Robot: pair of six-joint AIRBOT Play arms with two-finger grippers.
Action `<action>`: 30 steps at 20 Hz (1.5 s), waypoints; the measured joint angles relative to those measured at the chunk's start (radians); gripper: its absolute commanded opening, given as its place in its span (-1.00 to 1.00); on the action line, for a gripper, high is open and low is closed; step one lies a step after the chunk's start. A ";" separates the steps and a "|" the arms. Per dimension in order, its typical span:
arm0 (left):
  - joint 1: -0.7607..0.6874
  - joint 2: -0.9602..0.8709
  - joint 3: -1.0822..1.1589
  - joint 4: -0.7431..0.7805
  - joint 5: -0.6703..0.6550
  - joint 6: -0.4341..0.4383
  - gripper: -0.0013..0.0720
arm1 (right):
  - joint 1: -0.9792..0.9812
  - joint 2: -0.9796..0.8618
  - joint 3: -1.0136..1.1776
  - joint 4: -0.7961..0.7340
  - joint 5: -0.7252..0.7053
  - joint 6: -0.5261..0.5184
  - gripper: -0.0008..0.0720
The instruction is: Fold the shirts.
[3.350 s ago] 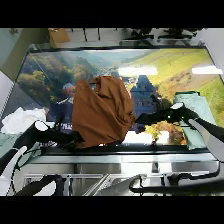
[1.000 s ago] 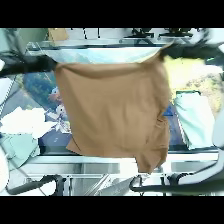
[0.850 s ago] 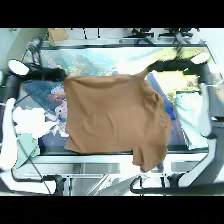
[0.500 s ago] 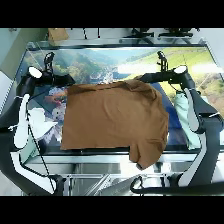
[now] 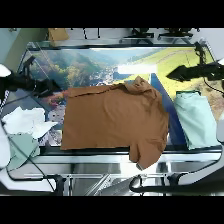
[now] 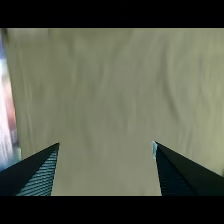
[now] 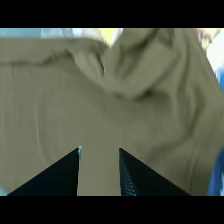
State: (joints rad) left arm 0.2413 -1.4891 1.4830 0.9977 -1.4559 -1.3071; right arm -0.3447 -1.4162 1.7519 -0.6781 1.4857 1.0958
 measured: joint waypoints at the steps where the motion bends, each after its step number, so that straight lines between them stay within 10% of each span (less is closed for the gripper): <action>1: 0.016 0.064 -0.109 0.000 -0.003 0.008 0.81 | -0.023 0.047 -0.082 -0.030 0.019 0.009 -0.15; 10: 0.216 0.460 -0.847 0.108 0.152 0.060 0.81 | -0.155 0.483 -0.909 -0.153 -0.170 0.027 -0.15; 19: 0.195 0.341 -0.964 0.040 0.334 0.090 0.81 | -0.167 0.458 -1.048 -0.164 -0.273 0.027 -0.14; 20: 0.177 0.306 -0.962 0.002 0.346 0.106 0.54 | -0.167 0.454 -1.049 -0.164 -0.274 0.027 -0.14; 22: 0.137 0.229 -0.950 -0.043 0.369 0.139 -0.82 | -0.167 0.450 -1.052 -0.173 -0.272 0.027 0.03; 23: 0.119 0.195 -0.937 -0.058 0.367 0.151 -0.92 | -0.167 0.447 -1.053 -0.187 -0.272 0.033 0.32; 30: 0.066 0.090 -0.800 -0.063 0.319 0.191 -0.92 | -0.151 0.406 -1.071 -0.237 -0.267 0.064 0.24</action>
State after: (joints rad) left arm 0.3077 -1.3994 0.6827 0.9348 -1.1370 -1.1160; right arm -0.4957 -1.0100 0.6807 -0.9154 1.2182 1.1603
